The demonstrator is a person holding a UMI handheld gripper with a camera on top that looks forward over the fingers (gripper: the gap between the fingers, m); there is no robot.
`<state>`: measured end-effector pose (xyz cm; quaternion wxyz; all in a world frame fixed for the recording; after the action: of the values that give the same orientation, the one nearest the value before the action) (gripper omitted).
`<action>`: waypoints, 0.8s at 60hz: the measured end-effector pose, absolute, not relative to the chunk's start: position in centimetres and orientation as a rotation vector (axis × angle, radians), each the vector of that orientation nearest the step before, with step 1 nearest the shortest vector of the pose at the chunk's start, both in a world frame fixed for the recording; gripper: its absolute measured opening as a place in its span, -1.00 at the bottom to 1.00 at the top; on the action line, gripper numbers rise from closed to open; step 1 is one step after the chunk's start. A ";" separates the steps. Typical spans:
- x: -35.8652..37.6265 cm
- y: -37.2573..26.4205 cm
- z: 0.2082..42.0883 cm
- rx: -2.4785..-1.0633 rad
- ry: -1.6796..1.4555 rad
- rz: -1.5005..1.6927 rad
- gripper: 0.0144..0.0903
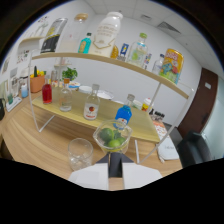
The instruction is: Make me a cup of Mojito.
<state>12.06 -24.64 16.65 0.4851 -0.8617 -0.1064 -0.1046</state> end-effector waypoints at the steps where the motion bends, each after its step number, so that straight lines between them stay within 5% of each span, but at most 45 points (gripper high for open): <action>1: 12.0 -24.5 16.9 -2.082 -0.290 -0.279 -0.97; 26: 12.6 -21.7 21.6 -1.633 -0.956 -0.981 -0.97; 48: 11.2 -21.8 20.4 -1.371 -1.315 -1.204 -0.96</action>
<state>11.16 -21.83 20.43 0.4314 -0.5499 -0.5275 -0.4830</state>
